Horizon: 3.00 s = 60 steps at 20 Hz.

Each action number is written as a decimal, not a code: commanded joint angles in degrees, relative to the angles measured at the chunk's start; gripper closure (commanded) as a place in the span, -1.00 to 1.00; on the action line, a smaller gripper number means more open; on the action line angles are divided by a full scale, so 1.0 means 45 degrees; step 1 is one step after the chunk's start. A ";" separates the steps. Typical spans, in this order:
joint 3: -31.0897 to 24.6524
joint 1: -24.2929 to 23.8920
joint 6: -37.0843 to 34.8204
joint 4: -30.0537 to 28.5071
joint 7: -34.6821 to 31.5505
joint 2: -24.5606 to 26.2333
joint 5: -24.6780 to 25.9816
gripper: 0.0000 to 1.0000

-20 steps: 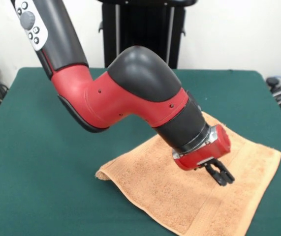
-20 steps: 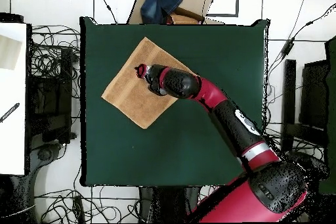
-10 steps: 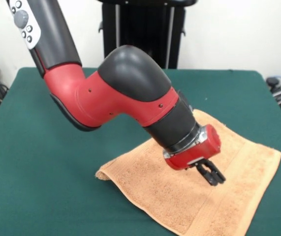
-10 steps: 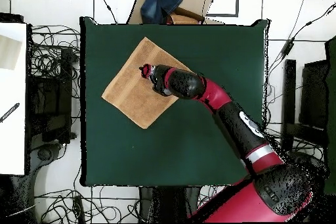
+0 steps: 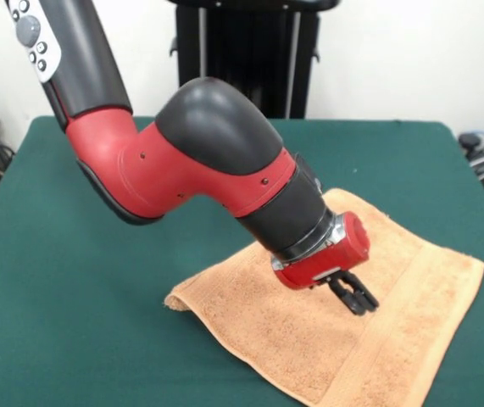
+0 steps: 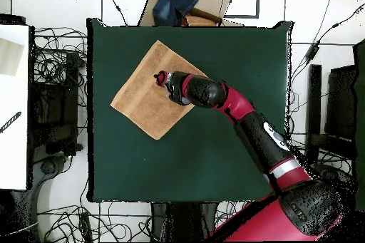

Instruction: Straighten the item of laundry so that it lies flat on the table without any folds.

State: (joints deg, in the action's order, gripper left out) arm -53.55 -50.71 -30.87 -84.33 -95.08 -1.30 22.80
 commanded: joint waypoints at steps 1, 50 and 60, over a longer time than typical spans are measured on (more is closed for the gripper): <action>0.0684 -0.0138 -0.1330 -0.0099 0.2039 -0.0111 0.0550 1.00; 0.2568 0.2416 0.2163 0.0986 -0.0658 0.0477 0.2830 1.00; 0.2121 0.1681 0.1455 0.1107 0.0658 0.1065 0.2490 1.00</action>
State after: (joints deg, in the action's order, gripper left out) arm -49.51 -43.93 -28.25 -82.17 -95.08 -3.62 30.37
